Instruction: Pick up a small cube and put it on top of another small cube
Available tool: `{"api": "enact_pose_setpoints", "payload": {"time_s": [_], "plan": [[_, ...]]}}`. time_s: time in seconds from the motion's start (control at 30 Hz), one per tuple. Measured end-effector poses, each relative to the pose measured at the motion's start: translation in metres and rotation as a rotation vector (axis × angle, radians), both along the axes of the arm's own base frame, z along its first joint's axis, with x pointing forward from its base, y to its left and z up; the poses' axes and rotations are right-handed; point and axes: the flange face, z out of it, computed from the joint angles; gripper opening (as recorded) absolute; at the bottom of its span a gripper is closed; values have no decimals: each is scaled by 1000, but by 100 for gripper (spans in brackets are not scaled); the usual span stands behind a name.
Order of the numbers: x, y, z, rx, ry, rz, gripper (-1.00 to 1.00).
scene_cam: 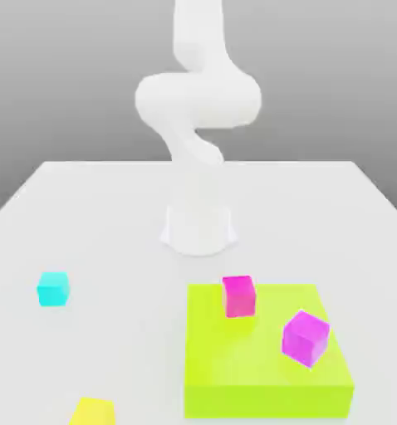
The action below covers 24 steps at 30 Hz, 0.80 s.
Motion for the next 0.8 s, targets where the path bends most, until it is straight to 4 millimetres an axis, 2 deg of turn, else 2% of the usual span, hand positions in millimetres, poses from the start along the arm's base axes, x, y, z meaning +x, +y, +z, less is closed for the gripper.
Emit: {"api": "enact_pose_setpoints", "payload": {"time_s": [0.07,0.17,0.27,0.37,0.47,0.57,0.7,0.8], "plan": [[18,-30,-42,34,59,-110,0],[32,-77,-105,88,140,-268,0],[31,-123,-168,146,215,-426,0],[16,-165,-230,209,287,-586,0],[-11,-201,-291,277,354,-746,0],[-48,-229,-350,349,418,-907,0],[-107,-248,-420,454,499,-1121,0],[-158,-258,-465,539,542,-1292,0]]}}
